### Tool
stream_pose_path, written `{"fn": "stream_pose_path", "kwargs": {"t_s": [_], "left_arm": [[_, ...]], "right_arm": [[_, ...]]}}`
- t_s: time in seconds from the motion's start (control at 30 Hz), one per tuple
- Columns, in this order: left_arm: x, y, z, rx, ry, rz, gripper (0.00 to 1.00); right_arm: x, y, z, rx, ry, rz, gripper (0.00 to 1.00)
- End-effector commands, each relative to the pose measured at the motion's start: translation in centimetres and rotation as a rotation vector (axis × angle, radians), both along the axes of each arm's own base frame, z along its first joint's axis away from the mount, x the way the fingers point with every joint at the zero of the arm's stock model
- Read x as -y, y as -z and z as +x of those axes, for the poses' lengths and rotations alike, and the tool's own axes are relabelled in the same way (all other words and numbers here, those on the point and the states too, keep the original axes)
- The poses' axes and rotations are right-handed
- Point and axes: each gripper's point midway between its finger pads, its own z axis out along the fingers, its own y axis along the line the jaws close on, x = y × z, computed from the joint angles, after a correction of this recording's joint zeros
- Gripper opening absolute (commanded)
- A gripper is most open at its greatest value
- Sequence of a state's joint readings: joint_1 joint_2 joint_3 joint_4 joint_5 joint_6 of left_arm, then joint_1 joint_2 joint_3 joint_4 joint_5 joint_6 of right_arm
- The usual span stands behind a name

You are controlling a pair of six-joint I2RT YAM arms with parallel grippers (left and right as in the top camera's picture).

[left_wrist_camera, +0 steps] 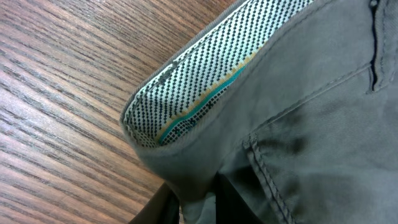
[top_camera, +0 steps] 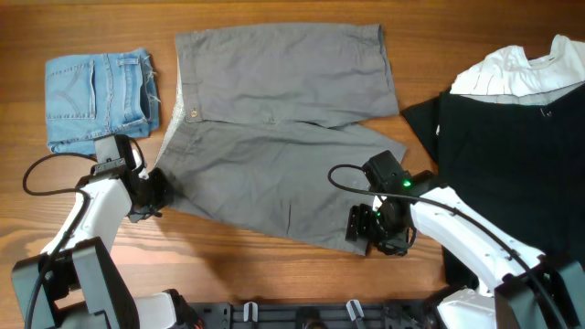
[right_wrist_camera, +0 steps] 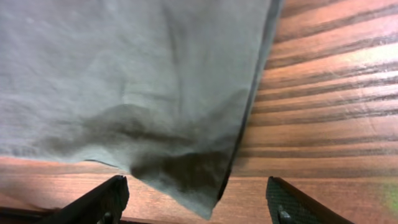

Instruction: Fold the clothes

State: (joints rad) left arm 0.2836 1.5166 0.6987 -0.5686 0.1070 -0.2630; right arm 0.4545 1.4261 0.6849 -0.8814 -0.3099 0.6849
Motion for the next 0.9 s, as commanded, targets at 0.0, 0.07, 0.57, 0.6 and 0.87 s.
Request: {"fn": "stream_pose_path", "kwargs": {"t_s": [0.0,0.07,0.57,0.6,0.87], "left_arm": [[0.0,-0.4,0.5,0.019,0.022,-0.006,0.20],[0.0,-0.4,0.5,0.019,0.022,-0.006,0.21],[0.0,-0.4,0.6,0.019,0.022,-0.006,0.33],[0.0,-0.4,0.6,0.020,0.022,-0.005,0.34],[0.0,-0.4,0.6,0.020,0.022,-0.005,0.39]], "right_arm": [[0.7,1.0,-1.4,-0.065,0.052,-0.032,0.72],[0.9,1.5,-1.9,-0.075,0.052,-0.036,0.70],[-1.4,1.2,-1.9,-0.089,0.032,0.102,0.61],[-1.5,1.2,-2.0,-0.097,0.034,0.110,0.61],[-1.2,2.5,-2.4,-0.158,0.064,0.072,0.62]]}}
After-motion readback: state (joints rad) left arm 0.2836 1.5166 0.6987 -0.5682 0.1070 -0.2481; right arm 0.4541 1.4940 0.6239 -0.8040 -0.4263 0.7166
